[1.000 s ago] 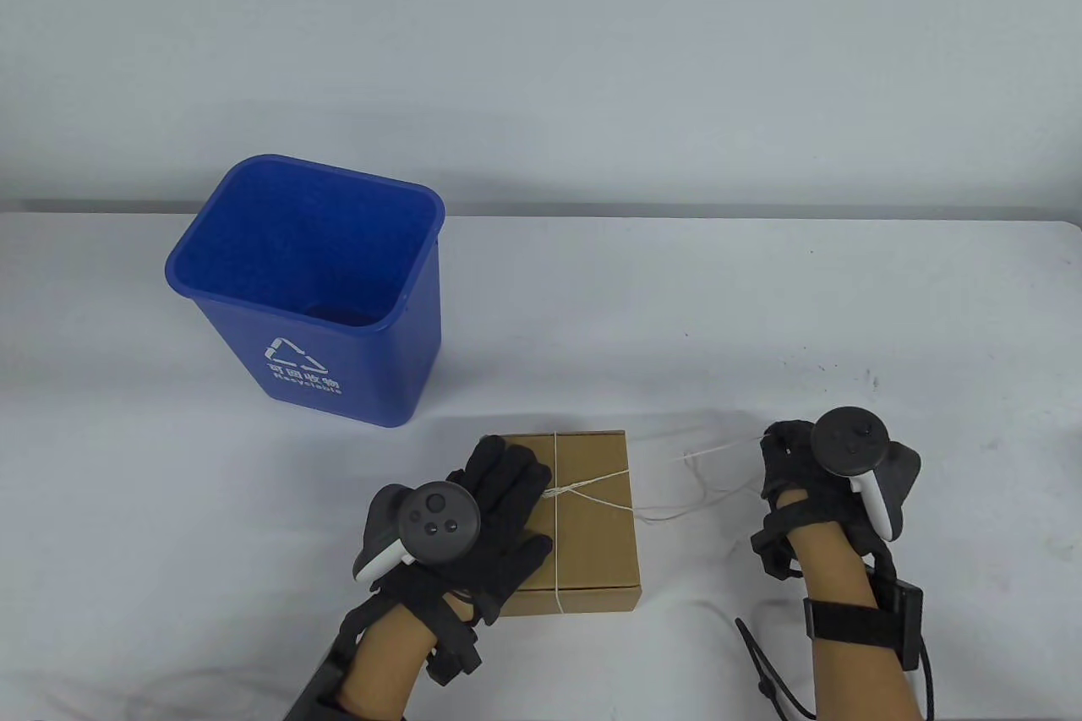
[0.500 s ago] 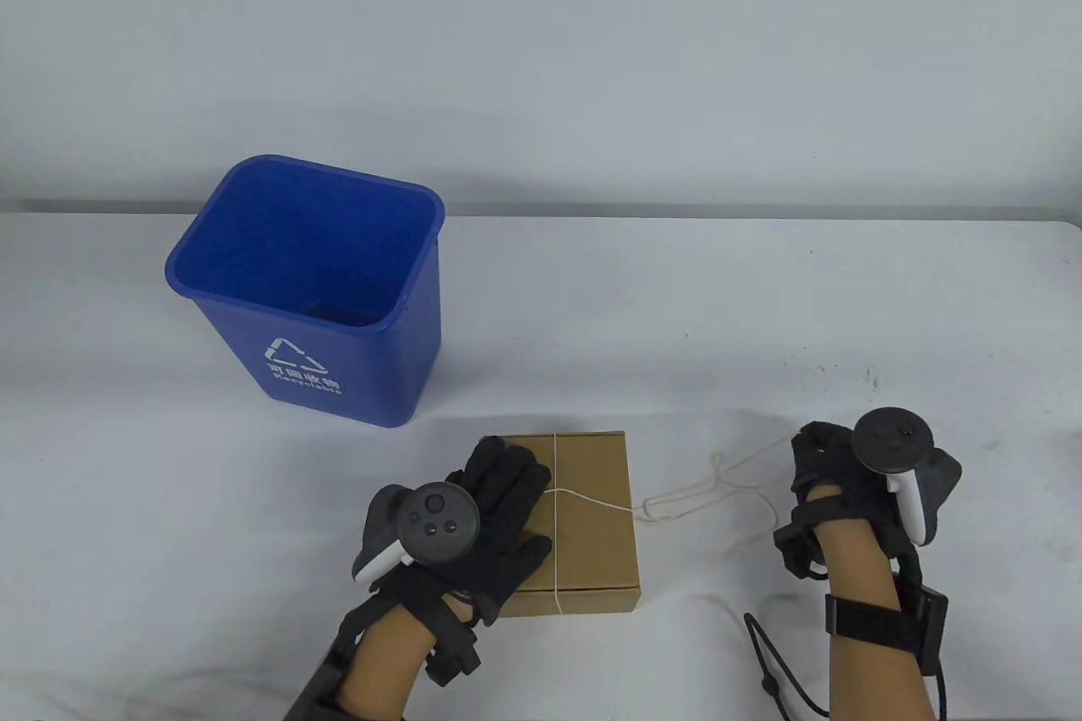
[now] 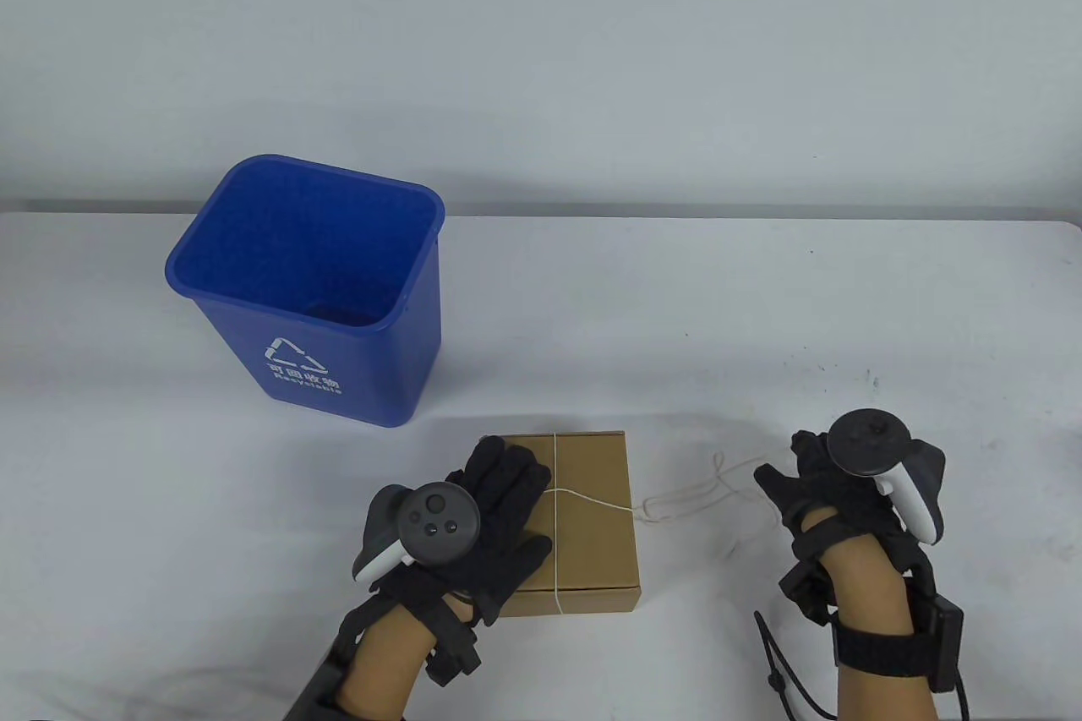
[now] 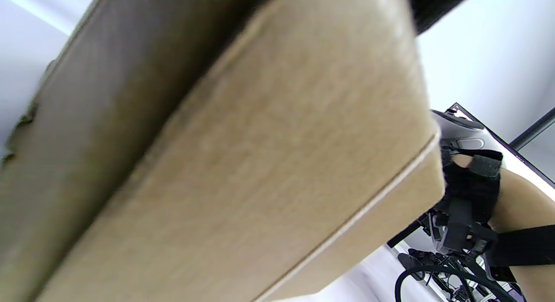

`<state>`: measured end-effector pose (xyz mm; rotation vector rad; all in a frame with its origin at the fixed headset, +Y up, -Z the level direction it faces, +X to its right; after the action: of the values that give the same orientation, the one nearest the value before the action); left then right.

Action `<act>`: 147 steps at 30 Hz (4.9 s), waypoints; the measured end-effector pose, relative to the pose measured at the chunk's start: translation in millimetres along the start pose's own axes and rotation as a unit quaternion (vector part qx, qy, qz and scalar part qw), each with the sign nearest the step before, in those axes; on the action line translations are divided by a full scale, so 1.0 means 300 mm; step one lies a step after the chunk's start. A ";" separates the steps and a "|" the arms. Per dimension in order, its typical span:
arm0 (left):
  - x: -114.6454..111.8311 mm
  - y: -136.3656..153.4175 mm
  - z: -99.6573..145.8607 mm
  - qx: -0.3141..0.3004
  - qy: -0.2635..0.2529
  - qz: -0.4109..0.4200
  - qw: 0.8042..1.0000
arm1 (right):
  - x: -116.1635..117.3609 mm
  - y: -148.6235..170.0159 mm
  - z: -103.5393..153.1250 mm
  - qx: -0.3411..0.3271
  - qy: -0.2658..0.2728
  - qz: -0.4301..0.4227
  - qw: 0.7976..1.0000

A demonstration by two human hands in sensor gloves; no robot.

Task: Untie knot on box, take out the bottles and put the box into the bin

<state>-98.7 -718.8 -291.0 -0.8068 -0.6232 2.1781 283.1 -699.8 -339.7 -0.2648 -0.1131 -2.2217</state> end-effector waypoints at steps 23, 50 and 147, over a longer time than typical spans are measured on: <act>0.009 -0.001 0.002 0.005 -0.020 0.008 1.000 | 0.420 -0.411 -0.010 -0.355 -0.093 0.022 0.930; 0.152 0.052 0.100 0.169 -0.173 -0.096 0.966 | 0.453 -0.410 -0.006 -0.332 -0.127 0.004 0.935; 0.165 0.103 0.105 0.126 -0.142 -0.116 0.975 | 0.446 -0.402 -0.001 -0.324 -0.125 0.011 0.938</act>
<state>-161.9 -706.2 -306.7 -0.2753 -0.5348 2.1153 108.0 -728.3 -308.0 -0.9019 0.4943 -2.1319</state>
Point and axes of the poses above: the tracker on the back of each hand, its own y axis roughly to the little-finger side, its own z axis roughly from the fingertips to the wrist, x = y × z, the point moved 3 cm from there along -z, roughly from the wrist to the fingertips, and after that the axes turned 15 degrees about -x, right-handed, at the moved point
